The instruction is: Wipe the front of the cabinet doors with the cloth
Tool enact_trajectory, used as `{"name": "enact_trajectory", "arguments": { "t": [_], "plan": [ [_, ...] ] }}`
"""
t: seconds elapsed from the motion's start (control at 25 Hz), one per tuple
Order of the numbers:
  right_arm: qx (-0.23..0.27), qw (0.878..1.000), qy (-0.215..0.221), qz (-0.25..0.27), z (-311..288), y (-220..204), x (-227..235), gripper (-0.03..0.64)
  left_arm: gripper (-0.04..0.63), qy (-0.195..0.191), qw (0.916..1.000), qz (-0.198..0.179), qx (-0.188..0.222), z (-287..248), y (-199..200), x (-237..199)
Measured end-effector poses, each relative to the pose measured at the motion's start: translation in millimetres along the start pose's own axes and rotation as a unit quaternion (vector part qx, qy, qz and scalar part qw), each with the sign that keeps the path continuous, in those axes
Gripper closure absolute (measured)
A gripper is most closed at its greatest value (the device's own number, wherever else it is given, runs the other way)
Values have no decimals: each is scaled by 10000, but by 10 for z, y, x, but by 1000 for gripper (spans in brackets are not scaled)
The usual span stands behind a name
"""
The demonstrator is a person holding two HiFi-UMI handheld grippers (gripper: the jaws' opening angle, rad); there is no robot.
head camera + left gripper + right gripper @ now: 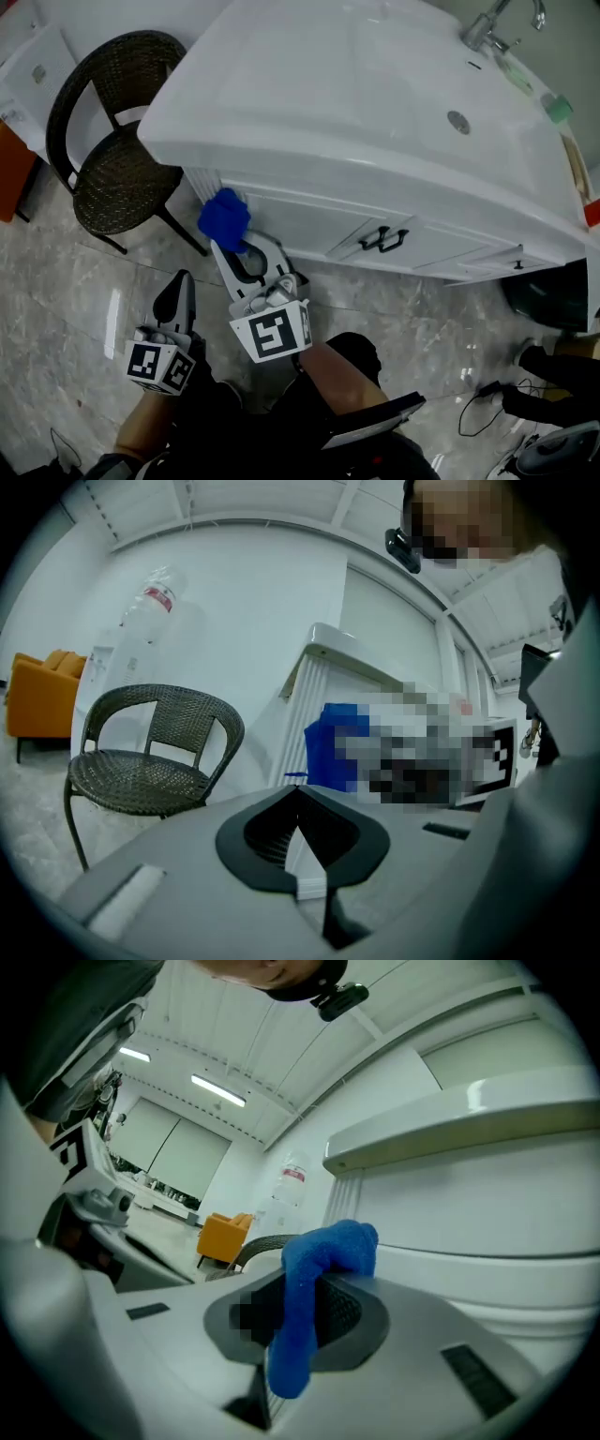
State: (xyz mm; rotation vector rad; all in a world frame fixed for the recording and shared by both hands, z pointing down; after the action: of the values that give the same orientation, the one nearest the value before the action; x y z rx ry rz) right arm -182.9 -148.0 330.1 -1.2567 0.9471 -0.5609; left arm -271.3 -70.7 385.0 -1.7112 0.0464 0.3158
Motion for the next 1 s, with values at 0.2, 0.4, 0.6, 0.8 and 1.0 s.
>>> {"name": "enact_trajectory", "arguments": {
  "t": [0.2, 0.4, 0.6, 0.8, 1.0],
  "plan": [
    [-109, 9929, -583, -1034, 194, -260, 300, 568, 592, -118, 9997, 71, -213, -17, -302, 104],
    [-114, 9874, -1150, -1078, 447, -342, 633, 568, 592, -154, 9997, -102, -128, 11, -174, 220],
    [-298, 9769, -1836, -1047, 912, -453, 1014, 568, 592, -410, 9988, -259, 62, -41, -77, 429],
    [-434, 9594, -2592, -1028, 1371, -526, 1298, 568, 592, -892, 9954, -316, 134, -169, -21, 717],
    [-666, 9384, -3206, -1105, 1817, -623, 1501, 568, 592, -1223, 9922, -233, 66, -245, -122, 918]
  ]
}}
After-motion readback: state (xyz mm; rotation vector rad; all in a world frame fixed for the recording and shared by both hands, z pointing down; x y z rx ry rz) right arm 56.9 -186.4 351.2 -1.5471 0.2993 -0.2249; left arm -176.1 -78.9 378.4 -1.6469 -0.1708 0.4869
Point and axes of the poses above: the fingertips, and each gripper's own axes: z backward along the fingers, x to its right, y out of its top, the point moved 4 cm from there along z, backward along the fingers
